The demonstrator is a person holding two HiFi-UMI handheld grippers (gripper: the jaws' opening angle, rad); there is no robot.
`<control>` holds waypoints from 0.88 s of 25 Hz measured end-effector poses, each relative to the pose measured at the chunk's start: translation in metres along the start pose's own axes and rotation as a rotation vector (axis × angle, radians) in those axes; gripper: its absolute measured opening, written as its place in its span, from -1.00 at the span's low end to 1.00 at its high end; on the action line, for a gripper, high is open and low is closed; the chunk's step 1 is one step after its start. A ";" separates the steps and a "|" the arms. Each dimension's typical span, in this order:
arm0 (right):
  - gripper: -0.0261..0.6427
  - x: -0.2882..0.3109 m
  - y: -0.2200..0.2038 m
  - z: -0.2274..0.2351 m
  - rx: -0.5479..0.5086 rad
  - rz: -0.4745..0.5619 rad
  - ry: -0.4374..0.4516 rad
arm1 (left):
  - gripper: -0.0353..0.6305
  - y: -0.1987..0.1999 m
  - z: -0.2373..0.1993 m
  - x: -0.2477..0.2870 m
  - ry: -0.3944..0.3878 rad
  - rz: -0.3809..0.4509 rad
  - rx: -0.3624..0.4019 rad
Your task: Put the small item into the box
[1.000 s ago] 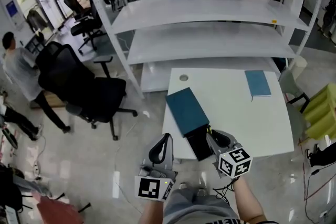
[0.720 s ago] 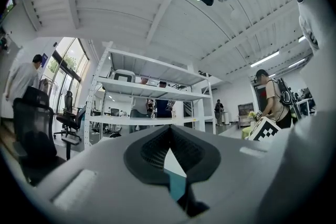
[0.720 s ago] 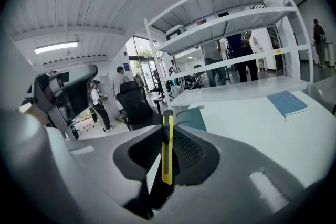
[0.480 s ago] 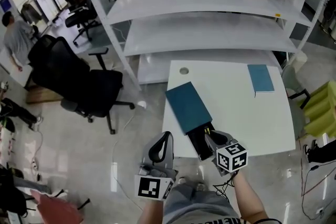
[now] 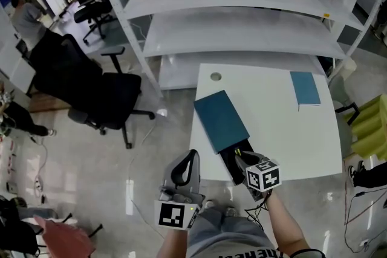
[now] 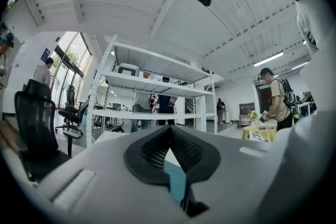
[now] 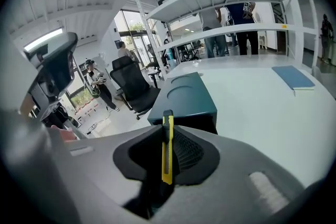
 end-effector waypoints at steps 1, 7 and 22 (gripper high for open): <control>-0.72 0.002 -0.002 0.002 0.005 -0.013 -0.003 | -0.86 0.000 0.000 0.000 -0.001 -0.002 0.000; -0.72 0.014 -0.012 0.010 0.033 -0.085 -0.026 | -0.86 -0.004 -0.004 0.001 -0.002 -0.010 -0.007; -0.72 0.042 -0.029 0.025 0.083 -0.248 -0.087 | -0.86 -0.010 -0.024 0.000 0.020 -0.028 -0.013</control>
Point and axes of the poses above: the fingertips, and each gripper's own axes: x forward along the fingers, z to its right, y out of its top, the point moved 3 cm from there along -x, backward along the fingers, and after that the axes turned 5 degrees about y, right-handed, at the moved point
